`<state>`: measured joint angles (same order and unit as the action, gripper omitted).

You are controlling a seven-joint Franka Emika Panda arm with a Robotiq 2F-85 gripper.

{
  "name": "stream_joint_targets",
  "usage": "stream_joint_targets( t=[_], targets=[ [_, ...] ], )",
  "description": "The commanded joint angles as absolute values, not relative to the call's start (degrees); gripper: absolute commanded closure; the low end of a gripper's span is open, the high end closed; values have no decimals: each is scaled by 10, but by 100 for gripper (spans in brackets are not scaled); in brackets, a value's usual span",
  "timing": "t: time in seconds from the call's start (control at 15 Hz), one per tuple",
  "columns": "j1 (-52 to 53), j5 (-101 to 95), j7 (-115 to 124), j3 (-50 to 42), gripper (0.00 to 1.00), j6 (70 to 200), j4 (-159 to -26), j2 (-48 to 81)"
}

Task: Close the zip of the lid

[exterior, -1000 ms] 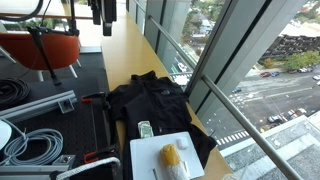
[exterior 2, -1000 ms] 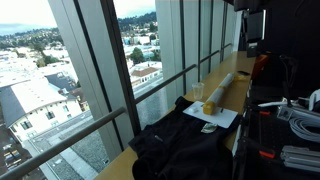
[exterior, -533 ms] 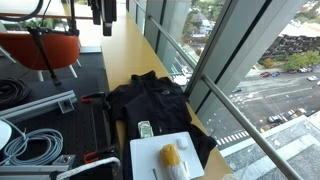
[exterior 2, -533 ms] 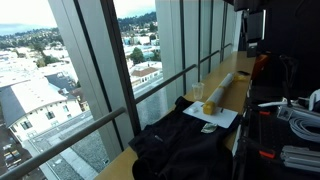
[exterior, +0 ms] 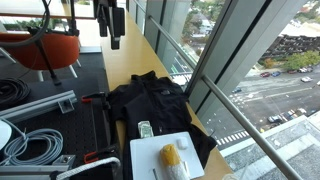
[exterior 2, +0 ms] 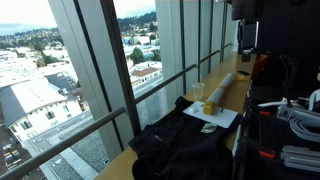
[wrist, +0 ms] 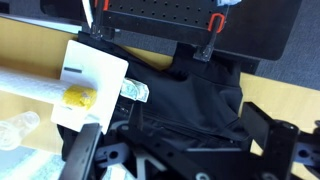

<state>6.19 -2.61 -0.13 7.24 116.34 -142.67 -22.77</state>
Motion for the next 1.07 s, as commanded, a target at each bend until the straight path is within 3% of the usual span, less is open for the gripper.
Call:
stream_joint_targets(
  t=[0.0,0.53,1.0],
  targets=[
    [44,-66,-38,48,0,1280,-1469,-216],
    [17,-87,-36,28,0,1568,-1508,-59],
    [-7,-65,-72,7,0,1651,-1405,169]
  ],
)
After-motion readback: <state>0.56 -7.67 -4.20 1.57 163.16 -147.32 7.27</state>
